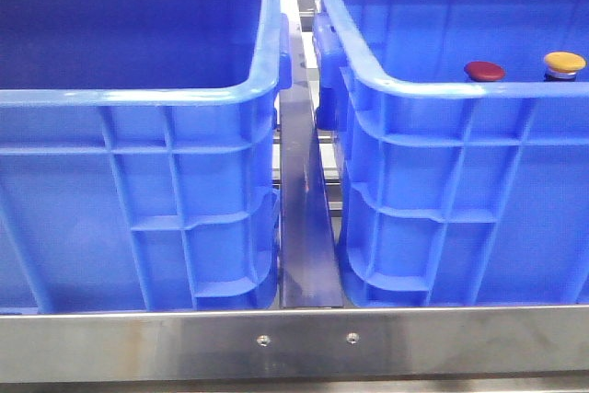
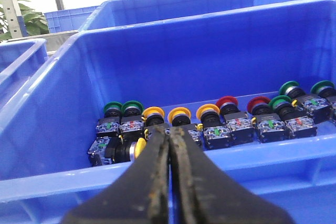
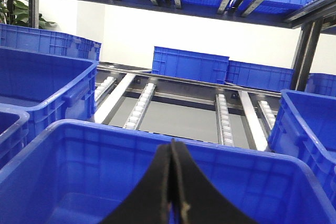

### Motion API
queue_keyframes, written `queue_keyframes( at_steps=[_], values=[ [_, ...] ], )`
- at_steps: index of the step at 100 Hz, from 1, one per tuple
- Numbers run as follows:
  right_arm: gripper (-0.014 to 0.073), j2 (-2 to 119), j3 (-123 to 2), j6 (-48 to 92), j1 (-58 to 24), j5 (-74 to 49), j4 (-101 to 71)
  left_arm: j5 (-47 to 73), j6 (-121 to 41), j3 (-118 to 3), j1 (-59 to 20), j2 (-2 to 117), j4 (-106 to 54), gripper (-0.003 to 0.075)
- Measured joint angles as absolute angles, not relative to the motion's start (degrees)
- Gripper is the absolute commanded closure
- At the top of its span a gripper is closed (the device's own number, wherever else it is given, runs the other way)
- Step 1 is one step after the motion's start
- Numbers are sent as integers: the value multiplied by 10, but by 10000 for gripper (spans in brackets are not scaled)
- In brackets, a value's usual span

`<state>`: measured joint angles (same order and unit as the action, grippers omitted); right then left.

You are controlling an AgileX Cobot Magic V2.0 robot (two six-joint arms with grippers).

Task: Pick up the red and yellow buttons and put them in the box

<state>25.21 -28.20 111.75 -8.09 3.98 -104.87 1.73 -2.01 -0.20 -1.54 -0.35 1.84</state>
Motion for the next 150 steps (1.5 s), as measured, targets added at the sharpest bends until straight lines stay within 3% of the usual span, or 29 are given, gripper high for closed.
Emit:
queue_keyframes(
  at_steps=[38, 52, 78, 99, 150],
  values=[
    [681, 243, -282, 1056, -81, 52, -1021, 17, -20, -2, -15, -3, 18, 739],
    [681, 231, -282, 866, -81, 13, -816, 17, -20, -2, -15, -3, 18, 739],
    [681, 204, -282, 371, -44, -99, -332, 17, -20, -2, -15, -3, 18, 739],
    [681, 156, -249, 133, -22, -138, -121, 17, -20, -2, -15, -3, 18, 739],
    [681, -5, -21, 65, -22, -10, -80, 17, -20, -2, -15, -3, 18, 739]
  ],
)
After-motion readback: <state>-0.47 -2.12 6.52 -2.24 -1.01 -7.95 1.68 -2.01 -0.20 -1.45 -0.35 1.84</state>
